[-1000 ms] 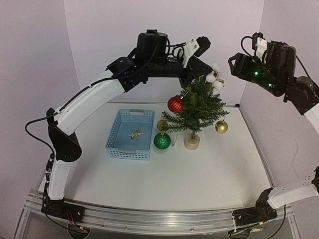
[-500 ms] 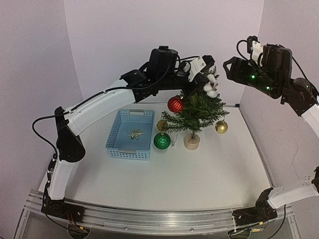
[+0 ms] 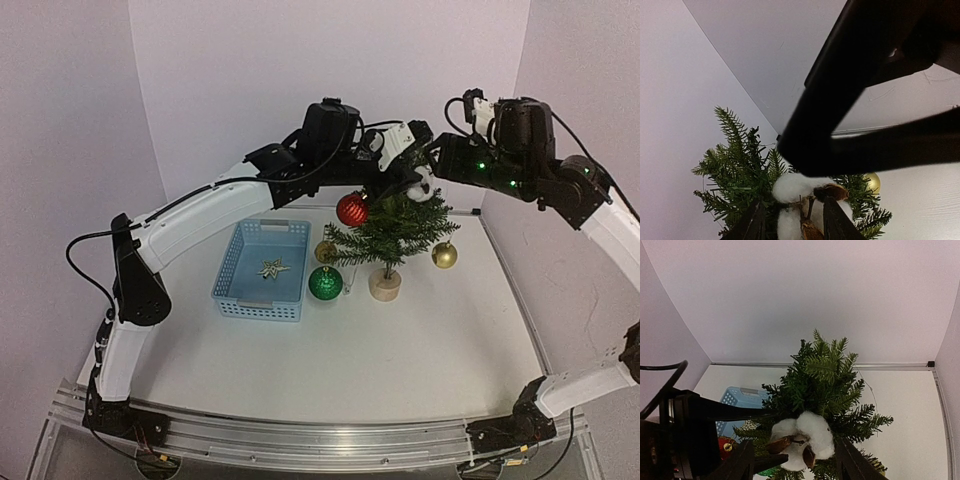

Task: Decorate the small christmas tree

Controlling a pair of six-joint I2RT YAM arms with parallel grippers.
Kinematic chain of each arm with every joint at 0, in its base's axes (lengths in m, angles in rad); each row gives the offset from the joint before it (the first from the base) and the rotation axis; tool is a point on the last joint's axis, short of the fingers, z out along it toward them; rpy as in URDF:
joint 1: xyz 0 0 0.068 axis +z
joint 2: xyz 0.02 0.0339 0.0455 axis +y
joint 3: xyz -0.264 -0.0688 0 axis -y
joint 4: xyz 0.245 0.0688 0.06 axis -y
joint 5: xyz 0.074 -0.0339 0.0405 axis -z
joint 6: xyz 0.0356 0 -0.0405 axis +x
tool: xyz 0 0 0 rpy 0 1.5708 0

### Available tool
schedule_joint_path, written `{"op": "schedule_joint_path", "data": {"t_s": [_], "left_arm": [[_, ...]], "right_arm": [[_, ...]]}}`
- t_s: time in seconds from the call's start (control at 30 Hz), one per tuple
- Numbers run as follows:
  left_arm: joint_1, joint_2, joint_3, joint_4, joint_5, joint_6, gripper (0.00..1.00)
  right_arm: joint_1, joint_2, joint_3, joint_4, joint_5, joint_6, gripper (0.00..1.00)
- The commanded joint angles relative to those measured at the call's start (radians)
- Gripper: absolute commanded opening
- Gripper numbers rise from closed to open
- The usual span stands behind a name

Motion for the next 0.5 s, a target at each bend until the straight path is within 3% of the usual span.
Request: {"op": "schedule_joint_path", "data": {"t_s": [0.0, 0.13, 0.47], "left_arm": [[0.002, -0.027, 0.076, -0.027, 0.025, -0.018, 0.42], [0.002, -0.029, 0.143, -0.072, 0.050, -0.049, 0.46], [0.014, -0.059, 0.270, -0.216, 0.034, -0.071, 0.50]], "right_arm": [[-0.006, 0.026, 0.038, -0.022, 0.025, 0.027, 0.52], [-0.014, 0.048, 0.047, -0.037, 0.024, 0.045, 0.42], [-0.032, 0.079, 0.081, -0.050, -0.017, 0.058, 0.40]]}}
